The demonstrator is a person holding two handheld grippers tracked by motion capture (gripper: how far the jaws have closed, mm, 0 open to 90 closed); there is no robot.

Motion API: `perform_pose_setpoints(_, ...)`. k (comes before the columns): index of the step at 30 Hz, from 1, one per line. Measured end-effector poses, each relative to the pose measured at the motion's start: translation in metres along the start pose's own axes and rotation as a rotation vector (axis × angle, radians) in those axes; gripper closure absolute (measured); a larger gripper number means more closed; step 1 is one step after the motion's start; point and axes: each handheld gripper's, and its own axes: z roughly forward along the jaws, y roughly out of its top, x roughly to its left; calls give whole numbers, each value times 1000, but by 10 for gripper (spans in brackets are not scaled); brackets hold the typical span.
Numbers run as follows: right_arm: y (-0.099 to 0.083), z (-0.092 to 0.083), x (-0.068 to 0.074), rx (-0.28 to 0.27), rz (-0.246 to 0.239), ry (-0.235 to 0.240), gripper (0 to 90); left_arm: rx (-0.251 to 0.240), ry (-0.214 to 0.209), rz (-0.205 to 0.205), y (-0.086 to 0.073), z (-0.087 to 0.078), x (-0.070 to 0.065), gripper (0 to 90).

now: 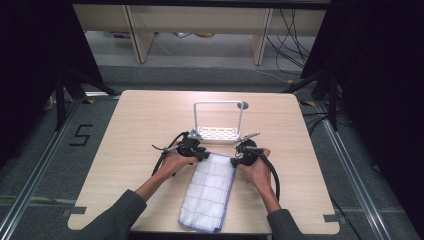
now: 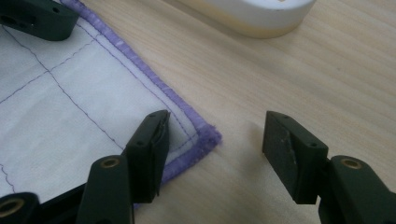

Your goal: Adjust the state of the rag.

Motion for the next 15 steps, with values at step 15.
perform_pose_setpoints(15,-2,1,5,-2,38,39,454,-11,-21,-10,-1,0,-2,826)
